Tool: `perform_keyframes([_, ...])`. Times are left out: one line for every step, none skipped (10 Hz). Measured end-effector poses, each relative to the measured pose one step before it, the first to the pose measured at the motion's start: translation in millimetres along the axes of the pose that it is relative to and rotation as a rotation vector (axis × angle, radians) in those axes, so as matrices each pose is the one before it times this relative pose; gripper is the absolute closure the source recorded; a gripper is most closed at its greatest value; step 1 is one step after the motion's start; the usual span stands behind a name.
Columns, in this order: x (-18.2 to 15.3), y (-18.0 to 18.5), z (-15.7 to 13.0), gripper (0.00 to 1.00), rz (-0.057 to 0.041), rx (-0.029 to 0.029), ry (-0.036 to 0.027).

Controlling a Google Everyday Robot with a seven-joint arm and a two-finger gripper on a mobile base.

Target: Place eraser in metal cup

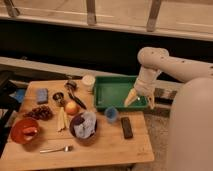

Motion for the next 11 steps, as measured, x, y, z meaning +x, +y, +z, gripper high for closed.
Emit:
perform_keyframes([-0.05,-0.09,1.87,0.2,0.00153,-0.00038,0.00295])
perform_keyframes([-0.11,2.42,5.91,0.2,0.01449,-0.00372,0.0016])
perform_keyframes([-0.43,0.67,9.38,0.2,0.02229,-0.00348,-0.00261])
perform_keyframes([-1.54,-0.59,14.9,0.2,0.02351,-0.00341,-0.00015])
perform_keyframes([-2.07,-0.6,17.92,0.2,0.02518,-0.00397,0.00045])
perform_keyframes([-1.93,-0.3,18.06,0.2,0.02115,-0.00079,0.00569])
perform_keyframes([-1.44,-0.03,12.96,0.2,0.0152,0.00005,0.00865])
perform_keyframes([-0.97,2.51,9.72,0.2,0.0107,0.00133,0.00969])
perform_keyframes([-0.67,1.39,5.67,0.2,0.00642,0.00157,0.00908])
perform_keyframes([-1.31,0.79,5.22,0.2,0.00391,0.00169,0.00866])
perform_keyframes([-3.26,0.3,10.57,0.2,0.00631,0.00455,0.01834])
